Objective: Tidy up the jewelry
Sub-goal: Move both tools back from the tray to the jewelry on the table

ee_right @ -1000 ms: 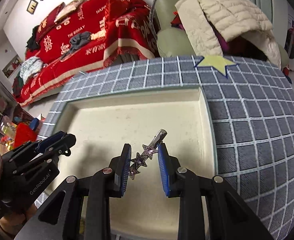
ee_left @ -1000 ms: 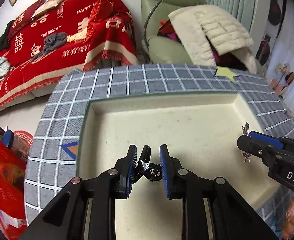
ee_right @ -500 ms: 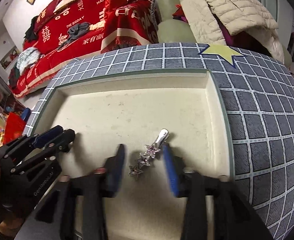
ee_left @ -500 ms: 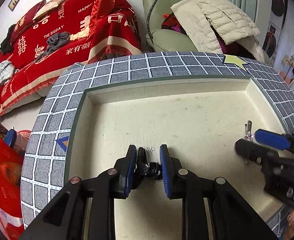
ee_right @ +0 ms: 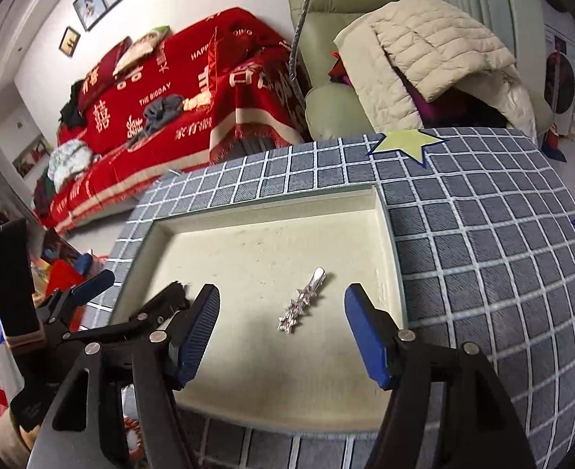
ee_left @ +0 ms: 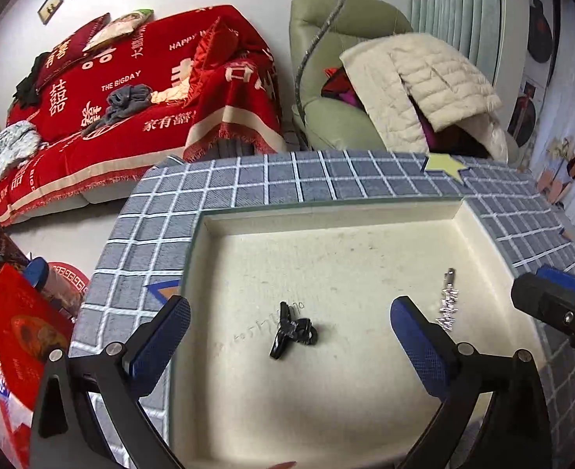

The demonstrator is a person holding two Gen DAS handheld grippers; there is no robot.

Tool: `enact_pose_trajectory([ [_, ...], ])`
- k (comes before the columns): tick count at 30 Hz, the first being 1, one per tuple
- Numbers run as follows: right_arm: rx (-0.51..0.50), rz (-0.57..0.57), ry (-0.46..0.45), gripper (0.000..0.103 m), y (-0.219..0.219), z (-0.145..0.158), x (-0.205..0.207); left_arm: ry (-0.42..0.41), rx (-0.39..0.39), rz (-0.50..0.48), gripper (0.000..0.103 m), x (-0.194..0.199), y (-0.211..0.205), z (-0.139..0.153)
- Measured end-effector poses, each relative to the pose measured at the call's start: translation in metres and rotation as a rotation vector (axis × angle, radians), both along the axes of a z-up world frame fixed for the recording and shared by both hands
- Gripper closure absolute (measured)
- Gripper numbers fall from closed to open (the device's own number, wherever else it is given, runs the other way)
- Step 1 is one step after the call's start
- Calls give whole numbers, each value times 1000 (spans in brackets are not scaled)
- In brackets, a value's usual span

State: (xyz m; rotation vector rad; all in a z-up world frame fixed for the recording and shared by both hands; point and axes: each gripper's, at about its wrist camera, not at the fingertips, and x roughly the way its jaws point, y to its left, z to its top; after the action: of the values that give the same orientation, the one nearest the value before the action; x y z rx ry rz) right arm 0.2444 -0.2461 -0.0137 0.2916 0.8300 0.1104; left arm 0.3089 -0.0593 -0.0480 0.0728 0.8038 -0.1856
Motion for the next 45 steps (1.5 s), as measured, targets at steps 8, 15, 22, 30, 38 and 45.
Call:
enact_pose_trajectory([
  [8,57,-19,-61,7,-6,14,-58,-50,33,-12,0,-55,29,24],
  [15,76,-35,-58,0,-5,11,-100,-47,39,-10,0,-110,57,21],
  [22,67,-76,16,0,-12,-11,-147,29,7,38,0,-146,78,-4],
  [30,-12,-120,105,0,-23,-43,-187,111,9,106,0,-164,92,-34],
  [38,-51,-164,150,0,-37,-59,-209,123,-11,134,0,-166,102,-37],
  [45,-95,-154,161,3,-35,-64,-213,159,-30,135,0,-153,103,-47],
])
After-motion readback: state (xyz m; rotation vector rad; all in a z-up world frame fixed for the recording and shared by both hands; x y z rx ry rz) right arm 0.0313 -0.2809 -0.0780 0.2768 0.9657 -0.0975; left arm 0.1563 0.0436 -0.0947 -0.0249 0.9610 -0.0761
